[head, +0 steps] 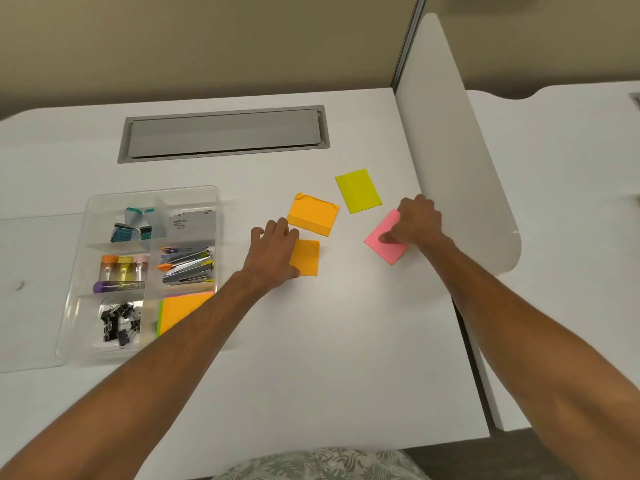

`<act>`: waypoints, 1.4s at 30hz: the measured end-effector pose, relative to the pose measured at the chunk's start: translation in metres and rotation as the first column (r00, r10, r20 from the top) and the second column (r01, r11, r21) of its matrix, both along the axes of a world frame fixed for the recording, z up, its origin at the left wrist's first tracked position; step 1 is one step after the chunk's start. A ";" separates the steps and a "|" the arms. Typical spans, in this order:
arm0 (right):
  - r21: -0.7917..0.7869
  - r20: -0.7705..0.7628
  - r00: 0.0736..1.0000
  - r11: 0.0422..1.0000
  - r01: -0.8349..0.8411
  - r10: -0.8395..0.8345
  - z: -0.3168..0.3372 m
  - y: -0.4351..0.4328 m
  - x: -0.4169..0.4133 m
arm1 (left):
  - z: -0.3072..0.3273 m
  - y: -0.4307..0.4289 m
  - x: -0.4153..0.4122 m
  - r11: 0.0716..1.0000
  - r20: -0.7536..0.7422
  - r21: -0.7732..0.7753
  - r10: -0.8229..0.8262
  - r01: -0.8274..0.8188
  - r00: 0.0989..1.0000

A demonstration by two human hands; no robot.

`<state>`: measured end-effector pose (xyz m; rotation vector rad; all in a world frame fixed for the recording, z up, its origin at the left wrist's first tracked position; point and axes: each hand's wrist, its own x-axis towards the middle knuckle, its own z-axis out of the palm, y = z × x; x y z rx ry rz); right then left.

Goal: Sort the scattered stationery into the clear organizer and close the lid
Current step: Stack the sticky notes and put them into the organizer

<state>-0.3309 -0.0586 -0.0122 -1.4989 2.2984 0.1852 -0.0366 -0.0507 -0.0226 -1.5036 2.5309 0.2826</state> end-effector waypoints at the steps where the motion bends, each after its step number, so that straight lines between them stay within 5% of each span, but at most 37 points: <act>1: -0.009 0.000 1.000 1.000 -0.003 0.003 0.000 0.003 0.000 | 0.000 0.002 0.001 1.000 -0.022 -0.008 0.004 -0.004 1.000; 8: -0.136 0.406 0.907 0.975 0.178 -0.109 0.009 0.026 0.006 | 0.016 0.007 0.012 0.995 -0.206 0.002 0.102 -0.103 0.973; 15: -0.141 0.768 0.639 0.961 0.239 -0.046 0.035 0.048 0.045 | 0.043 0.006 0.053 0.953 -0.410 0.122 0.303 -0.278 0.860; 24: -0.138 0.824 0.566 0.963 0.233 -0.018 0.052 0.042 0.143 | 0.075 0.011 0.160 0.892 -0.507 0.238 0.452 -0.385 0.734; 33: -0.167 0.853 0.519 0.971 0.169 0.056 0.060 0.042 0.224 | 0.060 0.044 0.227 0.865 -0.333 0.313 0.487 -0.392 0.808; 42: -0.210 0.811 0.577 0.968 0.134 0.096 0.066 0.056 0.262 | 0.043 0.055 0.208 0.975 -0.212 0.078 0.219 -0.207 0.952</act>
